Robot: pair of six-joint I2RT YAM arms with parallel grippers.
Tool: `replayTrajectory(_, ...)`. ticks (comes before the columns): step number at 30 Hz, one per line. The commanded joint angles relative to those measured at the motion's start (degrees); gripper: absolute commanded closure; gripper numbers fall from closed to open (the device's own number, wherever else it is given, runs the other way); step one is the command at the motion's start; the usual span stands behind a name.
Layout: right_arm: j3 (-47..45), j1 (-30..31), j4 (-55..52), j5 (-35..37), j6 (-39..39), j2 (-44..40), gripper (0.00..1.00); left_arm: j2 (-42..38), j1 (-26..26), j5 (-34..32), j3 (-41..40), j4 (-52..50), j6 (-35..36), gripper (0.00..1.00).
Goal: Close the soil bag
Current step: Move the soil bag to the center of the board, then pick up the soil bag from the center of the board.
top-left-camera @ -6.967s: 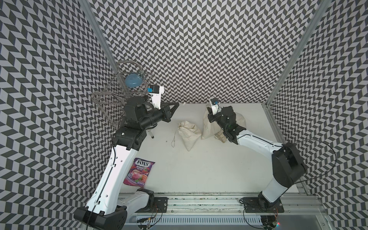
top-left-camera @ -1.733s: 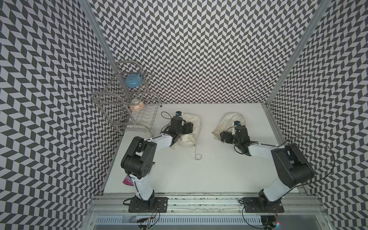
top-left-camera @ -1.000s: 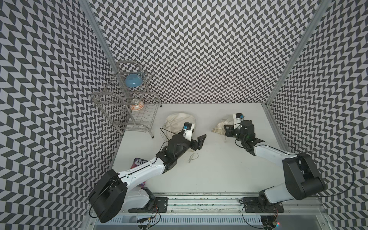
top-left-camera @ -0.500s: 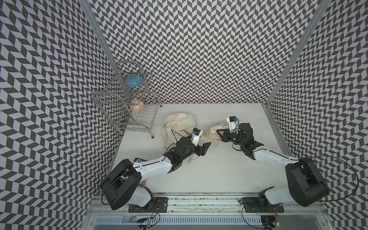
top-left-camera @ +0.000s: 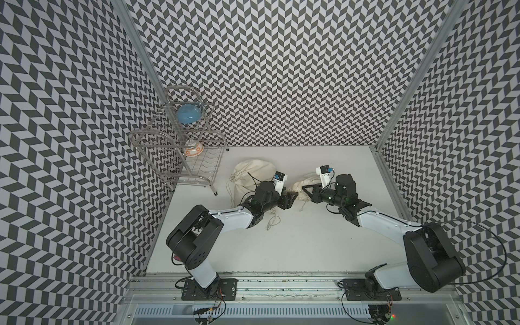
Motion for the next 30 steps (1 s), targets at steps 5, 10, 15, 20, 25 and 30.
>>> replayTrajectory(5, -1.4, 0.3, 4.4, 3.5, -1.9, -4.7, 0.69, -1.7, 0.1, 4.4, 2.0, 1.3, -1.5, 1.0)
replayTrajectory(10, -5.5, -0.4, -2.5, 12.2, -5.8, -13.7, 0.45, -4.4, 0.5, 3.7, 2.7, 0.4, -3.3, 1.0)
replayTrajectory(15, -12.6, 0.9, -5.7, 13.7, -8.3, -25.1, 0.24, -5.7, 0.6, 4.5, 3.0, 0.1, -5.4, 1.0)
replayTrajectory(20, -21.2, 5.8, 3.5, 15.0, -9.1, -28.5, 0.12, -6.7, 0.5, 4.8, 2.7, 0.4, -6.3, 1.0)
replayTrajectory(25, -26.6, 9.7, 16.7, 18.6, -10.8, -25.0, 0.07, -7.3, 0.3, 5.1, 2.9, 0.1, -6.9, 1.0)
replayTrajectory(30, -27.0, 11.1, 30.0, 21.0, -10.1, -18.1, 0.08, -7.6, 0.1, 5.6, 3.2, 0.5, -6.9, 1.0)
